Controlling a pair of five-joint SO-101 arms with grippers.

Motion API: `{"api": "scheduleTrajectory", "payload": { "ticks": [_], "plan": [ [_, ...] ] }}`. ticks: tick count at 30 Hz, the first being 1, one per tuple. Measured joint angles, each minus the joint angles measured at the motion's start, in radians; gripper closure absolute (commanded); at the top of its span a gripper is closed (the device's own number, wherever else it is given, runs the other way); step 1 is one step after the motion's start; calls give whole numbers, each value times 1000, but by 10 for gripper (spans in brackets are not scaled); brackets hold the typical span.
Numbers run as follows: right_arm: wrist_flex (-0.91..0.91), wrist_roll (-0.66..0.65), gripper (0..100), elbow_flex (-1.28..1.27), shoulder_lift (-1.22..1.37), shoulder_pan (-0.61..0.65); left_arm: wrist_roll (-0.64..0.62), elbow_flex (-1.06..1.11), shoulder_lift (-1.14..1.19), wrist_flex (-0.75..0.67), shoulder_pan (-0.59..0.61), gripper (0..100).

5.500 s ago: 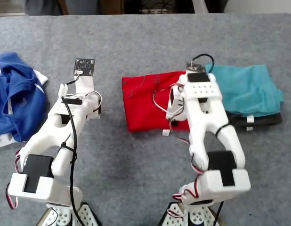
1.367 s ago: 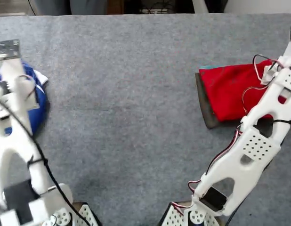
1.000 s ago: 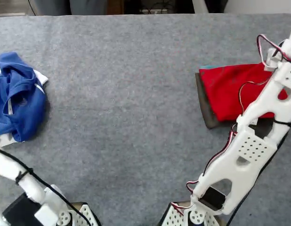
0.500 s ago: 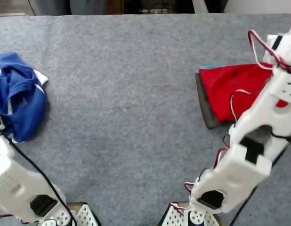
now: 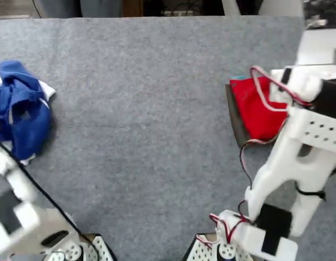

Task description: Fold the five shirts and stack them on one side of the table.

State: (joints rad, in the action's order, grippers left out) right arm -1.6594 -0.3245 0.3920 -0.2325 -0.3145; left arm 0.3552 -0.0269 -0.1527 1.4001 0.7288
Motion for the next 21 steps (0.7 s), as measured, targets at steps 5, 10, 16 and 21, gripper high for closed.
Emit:
{"api": "scheduleTrajectory", "payload": {
  "ticks": [5, 10, 16, 21],
  "plan": [
    [37, 0, 980, -114, -18, 61, 0, 0, -315, 110, -203, 971],
    [40, 0, 980, -199, -18, 91, 0, 0, -603, 147, -462, 971],
    [40, 0, 979, -235, -18, 89, -43, -2, -763, 172, -819, 970],
    [52, 0, 880, -236, -18, 103, -143, -2, -730, 209, -954, 970]
  ]
}}
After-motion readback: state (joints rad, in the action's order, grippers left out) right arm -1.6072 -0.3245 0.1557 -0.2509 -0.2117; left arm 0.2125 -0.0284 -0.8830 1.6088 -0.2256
